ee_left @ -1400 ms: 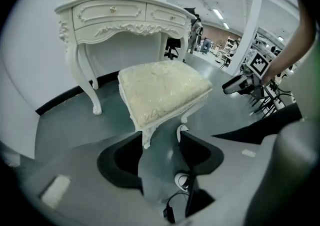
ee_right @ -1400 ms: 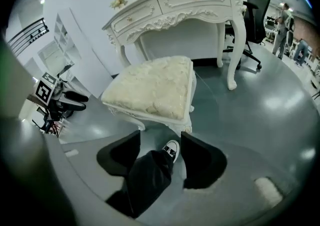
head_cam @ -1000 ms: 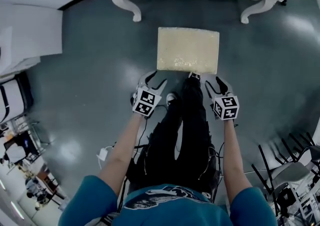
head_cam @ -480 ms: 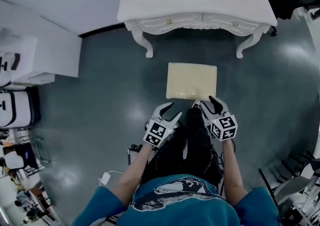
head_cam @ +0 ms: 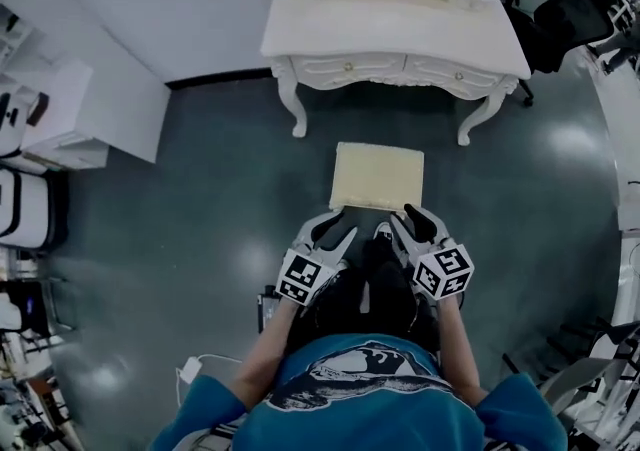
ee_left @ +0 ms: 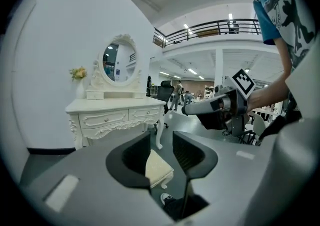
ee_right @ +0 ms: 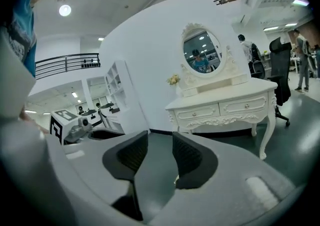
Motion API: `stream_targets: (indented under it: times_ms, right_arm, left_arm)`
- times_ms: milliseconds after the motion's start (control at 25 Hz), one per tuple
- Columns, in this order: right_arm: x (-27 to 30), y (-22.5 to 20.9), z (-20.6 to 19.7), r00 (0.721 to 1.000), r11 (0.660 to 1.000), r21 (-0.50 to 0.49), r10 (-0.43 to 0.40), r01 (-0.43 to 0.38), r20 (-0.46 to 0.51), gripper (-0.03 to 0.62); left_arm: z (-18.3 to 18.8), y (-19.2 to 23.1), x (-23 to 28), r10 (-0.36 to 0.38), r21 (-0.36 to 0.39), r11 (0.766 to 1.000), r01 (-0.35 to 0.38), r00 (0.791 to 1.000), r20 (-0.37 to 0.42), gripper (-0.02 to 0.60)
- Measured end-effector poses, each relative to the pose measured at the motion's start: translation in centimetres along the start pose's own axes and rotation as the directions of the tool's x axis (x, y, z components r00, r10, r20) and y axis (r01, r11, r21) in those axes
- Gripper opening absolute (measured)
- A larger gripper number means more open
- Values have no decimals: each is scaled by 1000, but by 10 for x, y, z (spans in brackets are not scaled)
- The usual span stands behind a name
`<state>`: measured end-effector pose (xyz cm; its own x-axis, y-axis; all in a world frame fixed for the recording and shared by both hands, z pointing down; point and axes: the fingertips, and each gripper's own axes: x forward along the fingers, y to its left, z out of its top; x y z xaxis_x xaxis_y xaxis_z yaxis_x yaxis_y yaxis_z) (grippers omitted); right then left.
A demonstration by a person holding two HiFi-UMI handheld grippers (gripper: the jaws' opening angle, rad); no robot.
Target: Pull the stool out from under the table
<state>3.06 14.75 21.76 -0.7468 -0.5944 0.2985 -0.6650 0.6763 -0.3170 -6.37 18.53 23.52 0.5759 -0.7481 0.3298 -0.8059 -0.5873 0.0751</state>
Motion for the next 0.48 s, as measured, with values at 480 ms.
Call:
stream_targets:
  times_ms: [480]
  right_arm:
    - [-47, 34, 68, 991, 989, -97, 119, -113, 57, 68]
  left_arm:
    - [56, -31, -35, 81, -32, 996, -77, 988, 129, 112]
